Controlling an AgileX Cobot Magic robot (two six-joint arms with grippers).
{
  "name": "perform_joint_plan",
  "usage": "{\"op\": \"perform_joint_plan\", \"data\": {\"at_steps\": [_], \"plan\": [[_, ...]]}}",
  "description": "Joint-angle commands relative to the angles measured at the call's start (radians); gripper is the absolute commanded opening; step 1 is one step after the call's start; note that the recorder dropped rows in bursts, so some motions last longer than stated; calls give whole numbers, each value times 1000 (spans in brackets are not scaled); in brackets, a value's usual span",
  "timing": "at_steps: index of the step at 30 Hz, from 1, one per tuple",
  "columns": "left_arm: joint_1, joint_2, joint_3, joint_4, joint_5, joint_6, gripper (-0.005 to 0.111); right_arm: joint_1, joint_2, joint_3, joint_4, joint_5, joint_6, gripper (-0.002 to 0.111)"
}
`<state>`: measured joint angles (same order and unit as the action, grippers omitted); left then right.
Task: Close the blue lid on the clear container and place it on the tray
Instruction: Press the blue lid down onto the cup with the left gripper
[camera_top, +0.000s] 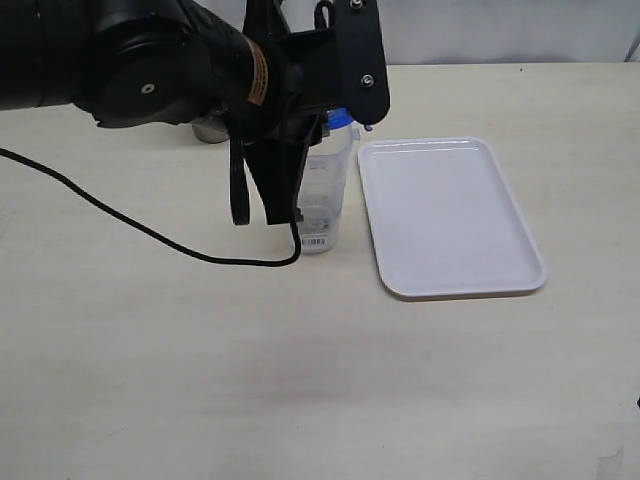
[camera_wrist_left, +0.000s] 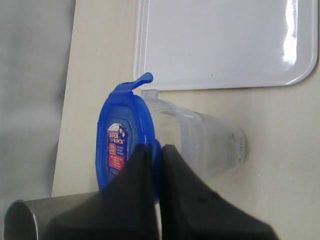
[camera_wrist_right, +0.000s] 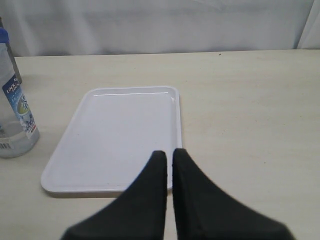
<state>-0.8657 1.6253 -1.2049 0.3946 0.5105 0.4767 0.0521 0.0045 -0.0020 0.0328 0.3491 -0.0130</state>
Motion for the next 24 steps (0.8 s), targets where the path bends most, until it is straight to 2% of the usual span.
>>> {"op": "perform_joint_plan", "data": {"at_steps": [1,24], "plan": [[-7,-8,-5,-13,17,5,0,-4,-5,2,5,-4,1,4],[-7,24,-5,-83,47,19,0,-4,-5,2,5,-4,1,4]]}}
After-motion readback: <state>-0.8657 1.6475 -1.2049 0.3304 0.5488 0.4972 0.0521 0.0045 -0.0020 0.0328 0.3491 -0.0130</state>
